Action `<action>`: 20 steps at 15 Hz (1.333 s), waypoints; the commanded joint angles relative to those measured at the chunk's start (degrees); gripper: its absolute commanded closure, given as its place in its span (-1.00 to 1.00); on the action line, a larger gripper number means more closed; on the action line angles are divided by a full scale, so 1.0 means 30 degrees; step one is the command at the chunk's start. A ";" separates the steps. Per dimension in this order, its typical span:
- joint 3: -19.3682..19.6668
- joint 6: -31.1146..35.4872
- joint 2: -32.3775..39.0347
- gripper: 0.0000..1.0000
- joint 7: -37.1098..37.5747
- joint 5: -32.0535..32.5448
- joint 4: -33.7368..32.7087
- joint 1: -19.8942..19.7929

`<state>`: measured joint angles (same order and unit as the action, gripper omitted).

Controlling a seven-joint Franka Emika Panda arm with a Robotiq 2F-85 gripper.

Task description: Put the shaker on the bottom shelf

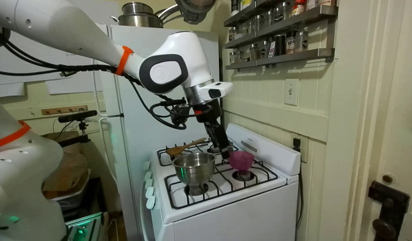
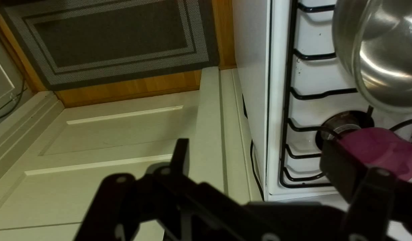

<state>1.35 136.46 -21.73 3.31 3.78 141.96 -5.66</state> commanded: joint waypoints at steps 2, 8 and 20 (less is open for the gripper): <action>-0.0099 0.0481 0.1201 -1.00 0.0347 -0.0074 -0.0654 0.0244; -0.1126 0.1331 0.4856 -1.00 0.0681 -0.0316 -0.3645 0.1434; -0.2578 -0.1762 1.3188 -1.00 0.3767 0.0803 -1.2829 0.4748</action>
<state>-6.39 135.05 11.26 12.53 4.32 111.04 5.85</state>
